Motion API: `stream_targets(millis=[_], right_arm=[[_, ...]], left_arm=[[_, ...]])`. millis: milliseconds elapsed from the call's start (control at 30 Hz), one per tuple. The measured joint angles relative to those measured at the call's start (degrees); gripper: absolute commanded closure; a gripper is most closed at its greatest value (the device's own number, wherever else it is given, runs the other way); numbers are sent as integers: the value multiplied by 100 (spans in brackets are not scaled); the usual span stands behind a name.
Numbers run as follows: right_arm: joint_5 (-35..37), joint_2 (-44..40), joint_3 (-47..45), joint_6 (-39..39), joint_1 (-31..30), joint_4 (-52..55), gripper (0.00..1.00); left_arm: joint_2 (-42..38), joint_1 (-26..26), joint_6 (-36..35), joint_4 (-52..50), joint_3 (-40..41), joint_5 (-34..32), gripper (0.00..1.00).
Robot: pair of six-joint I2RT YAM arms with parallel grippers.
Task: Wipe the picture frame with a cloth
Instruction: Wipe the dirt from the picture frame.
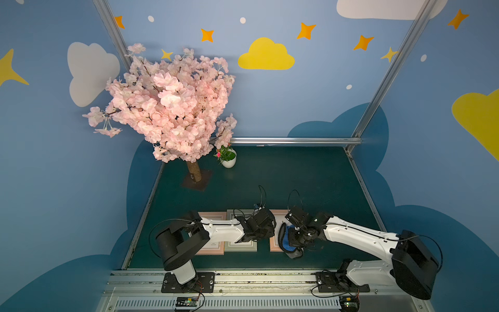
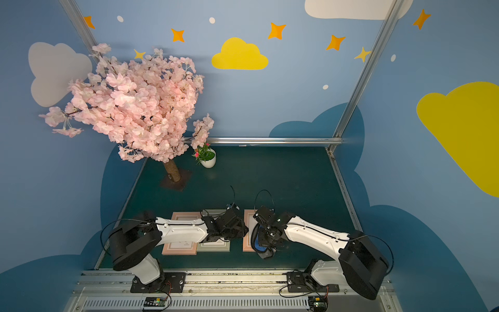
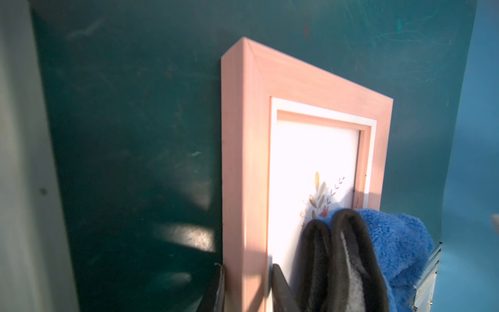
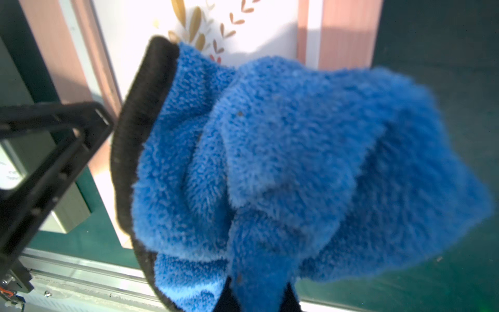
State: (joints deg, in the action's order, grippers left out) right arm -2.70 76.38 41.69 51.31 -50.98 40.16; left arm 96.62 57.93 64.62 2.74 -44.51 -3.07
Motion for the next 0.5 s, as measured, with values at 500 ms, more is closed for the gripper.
stream_targets(millis=[500], right_arm=[[-160, 1908, 1587, -870, 1082, -505, 100]], left_arm=[[-192, -4, 140, 234, 258, -35, 98]])
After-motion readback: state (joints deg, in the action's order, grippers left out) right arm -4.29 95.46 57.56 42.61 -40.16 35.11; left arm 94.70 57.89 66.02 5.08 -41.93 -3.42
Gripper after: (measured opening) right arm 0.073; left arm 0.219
